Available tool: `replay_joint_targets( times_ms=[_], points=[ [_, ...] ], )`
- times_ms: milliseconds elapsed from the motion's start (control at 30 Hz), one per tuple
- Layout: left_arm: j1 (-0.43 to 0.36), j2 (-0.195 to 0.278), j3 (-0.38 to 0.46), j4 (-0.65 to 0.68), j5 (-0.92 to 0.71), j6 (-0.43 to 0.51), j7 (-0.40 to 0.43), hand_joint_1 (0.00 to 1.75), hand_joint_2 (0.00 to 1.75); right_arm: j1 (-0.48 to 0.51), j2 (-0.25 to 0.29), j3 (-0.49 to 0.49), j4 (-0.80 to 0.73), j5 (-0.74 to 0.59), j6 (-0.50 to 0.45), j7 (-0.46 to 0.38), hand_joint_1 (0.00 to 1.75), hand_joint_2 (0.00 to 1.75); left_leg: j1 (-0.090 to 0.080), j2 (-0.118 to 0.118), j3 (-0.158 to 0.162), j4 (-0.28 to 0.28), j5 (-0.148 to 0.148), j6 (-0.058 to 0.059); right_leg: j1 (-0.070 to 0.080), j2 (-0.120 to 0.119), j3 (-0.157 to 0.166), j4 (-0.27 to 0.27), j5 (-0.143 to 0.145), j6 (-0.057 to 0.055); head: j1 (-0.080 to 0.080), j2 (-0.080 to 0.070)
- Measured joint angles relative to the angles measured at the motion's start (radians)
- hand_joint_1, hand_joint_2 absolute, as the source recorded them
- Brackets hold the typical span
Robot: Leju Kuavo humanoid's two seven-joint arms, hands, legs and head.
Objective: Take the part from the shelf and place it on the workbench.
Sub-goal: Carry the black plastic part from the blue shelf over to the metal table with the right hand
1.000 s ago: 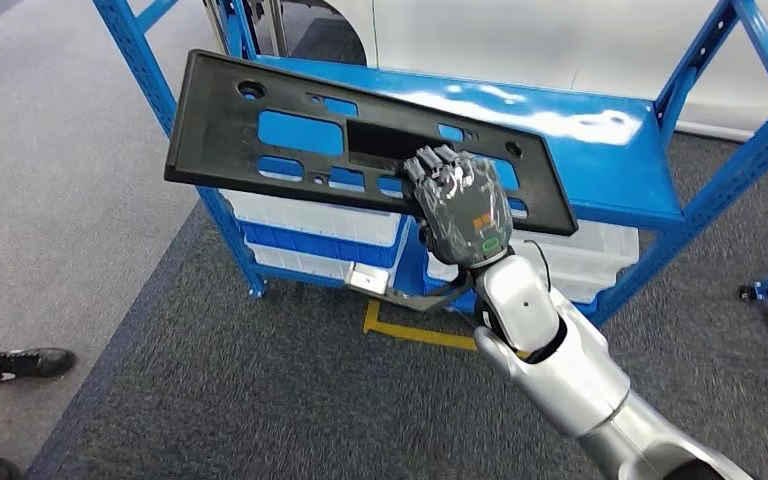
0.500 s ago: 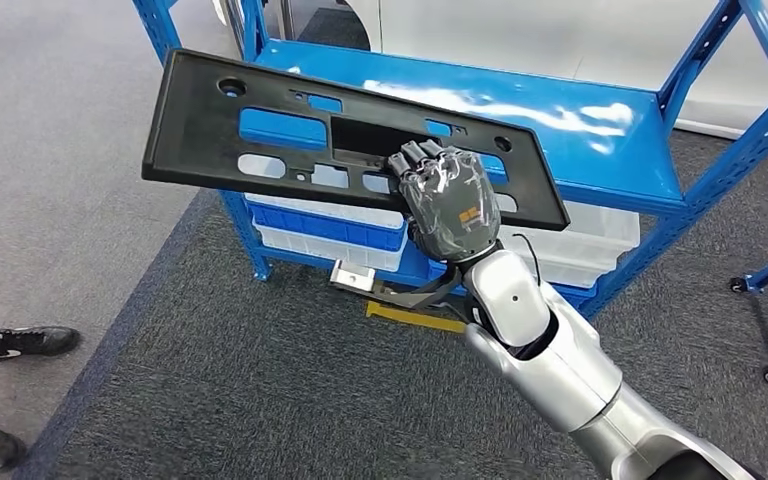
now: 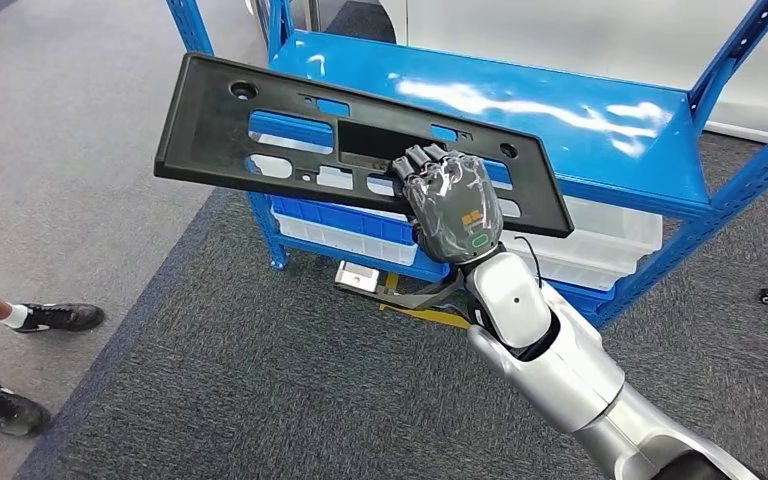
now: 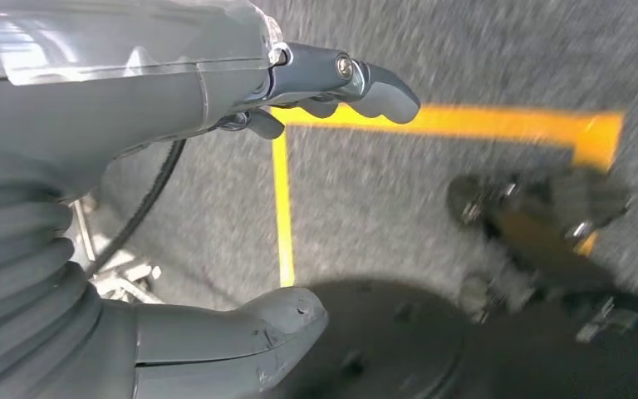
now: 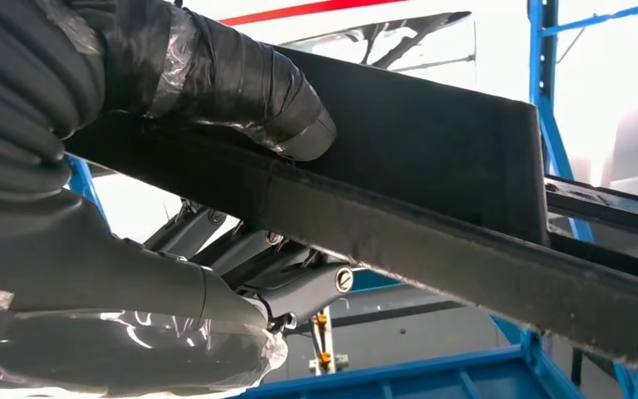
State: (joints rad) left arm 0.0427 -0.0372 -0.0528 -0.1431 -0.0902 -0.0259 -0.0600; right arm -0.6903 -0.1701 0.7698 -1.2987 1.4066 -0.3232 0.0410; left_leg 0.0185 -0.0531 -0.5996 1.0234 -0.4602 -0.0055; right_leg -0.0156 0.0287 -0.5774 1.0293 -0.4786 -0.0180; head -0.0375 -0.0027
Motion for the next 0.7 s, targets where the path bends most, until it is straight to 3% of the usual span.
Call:
replay_joint_targets(
  times_ms=[67,133,167,200,267,333,400,467,533,600,633,667,700],
  points=[
    [0.002,-0.003,-0.001,0.001,0.0,0.004,0.003,0.0,1.75,0.001,-0.001,-0.002,-0.003,0.004,0.0,0.003,1.69,1.75,0.003,0.025,-0.035,0.071,-0.046,-0.01,-0.005,-0.021,0.004,-0.012,0.007,-0.008,-0.001,0.0],
    [0.002,-0.004,-0.003,0.001,0.0,0.005,0.004,0.0,1.75,0.007,-0.004,-0.004,-0.005,0.008,0.003,0.005,1.69,1.75,0.007,0.043,-0.095,0.195,-0.098,-0.023,-0.004,-0.042,0.003,-0.013,0.007,-0.012,-0.001,0.0],
    [0.003,-0.004,-0.004,0.001,-0.001,0.005,0.004,0.0,1.75,0.012,-0.006,-0.004,-0.008,0.01,0.007,0.006,1.69,1.75,0.007,0.045,-0.116,0.238,-0.107,-0.027,-0.003,-0.053,0.003,-0.011,0.006,-0.013,-0.001,0.0],
    [0.003,-0.004,-0.005,0.001,-0.003,0.005,0.004,0.0,1.75,0.018,-0.009,-0.004,-0.011,0.011,0.011,0.006,1.69,1.75,0.007,0.048,-0.12,0.247,-0.099,-0.029,-0.001,-0.063,0.002,-0.009,0.004,-0.013,-0.001,0.0],
    [0.005,-0.004,-0.008,0.001,-0.007,0.005,0.003,0.0,1.75,0.025,-0.014,-0.006,-0.02,0.012,0.015,0.006,1.69,1.75,0.005,0.061,-0.073,0.158,-0.038,-0.024,0.002,-0.081,0.004,-0.005,-0.001,-0.011,-0.001,0.0],
    [0.004,-0.004,-0.014,0.001,-0.01,0.005,-0.002,0.0,1.75,0.028,-0.021,-0.009,-0.032,0.012,0.016,0.006,1.69,1.75,-0.006,0.099,-0.009,0.035,0.008,-0.01,0.007,-0.097,0.007,-0.003,-0.006,-0.006,-0.001,0.0],
    [0.004,-0.005,-0.021,0.001,-0.015,0.005,-0.013,0.0,1.75,0.035,-0.031,-0.015,-0.047,0.01,0.015,0.005,1.69,1.75,-0.017,0.117,0.01,-0.01,0.013,0.004,0.012,-0.115,0.007,-0.002,-0.007,0.001,-0.001,0.0],
    [0.006,-0.007,-0.024,0.001,-0.017,0.005,-0.029,0.0,1.75,0.052,-0.042,-0.022,-0.07,-0.001,0.01,0.0,1.69,1.75,-0.015,0.097,0.007,-0.018,0.019,0.014,0.013,-0.133,0.008,-0.002,-0.01,0.009,-0.001,0.0],
    [0.009,-0.01,-0.027,0.003,-0.018,0.007,-0.045,0.0,1.75,0.076,-0.054,-0.031,-0.104,-0.013,-0.004,-0.008,1.69,1.75,-0.01,0.078,0.01,-0.029,0.026,0.025,0.009,-0.106,0.002,0.024,-0.037,0.017,0.0,0.0],
    [0.009,-0.013,-0.029,0.004,-0.015,0.016,-0.054,0.0,1.75,0.111,-0.07,-0.04,-0.145,-0.019,-0.024,-0.016,1.69,1.75,-0.008,0.058,0.011,-0.034,0.031,0.033,0.004,-0.053,-0.04,0.124,-0.097,0.023,0.0,0.0],
    [0.009,-0.014,-0.03,0.005,-0.012,0.024,-0.053,0.0,1.75,0.134,-0.078,-0.042,-0.167,-0.021,-0.033,-0.02,1.69,1.75,-0.008,0.046,0.011,-0.034,0.032,0.035,0.003,-0.039,-0.07,0.19,-0.127,0.024,0.0,0.0],
    [0.008,-0.015,-0.031,0.006,-0.006,0.033,-0.049,0.0,1.75,0.158,-0.085,-0.043,-0.187,-0.021,-0.037,-0.023,1.69,1.75,-0.008,0.032,0.01,-0.033,0.032,0.036,0.002,-0.033,-0.095,0.243,-0.144,0.026,0.0,0.0],
    [0.008,-0.016,-0.031,0.007,0.0,0.042,-0.043,0.0,1.75,0.181,-0.091,-0.043,-0.206,-0.02,-0.039,-0.025,1.69,1.75,-0.008,0.017,0.01,-0.031,0.031,0.036,0.001,-0.031,-0.107,0.265,-0.141,0.027,0.0,0.0]
  ],
)
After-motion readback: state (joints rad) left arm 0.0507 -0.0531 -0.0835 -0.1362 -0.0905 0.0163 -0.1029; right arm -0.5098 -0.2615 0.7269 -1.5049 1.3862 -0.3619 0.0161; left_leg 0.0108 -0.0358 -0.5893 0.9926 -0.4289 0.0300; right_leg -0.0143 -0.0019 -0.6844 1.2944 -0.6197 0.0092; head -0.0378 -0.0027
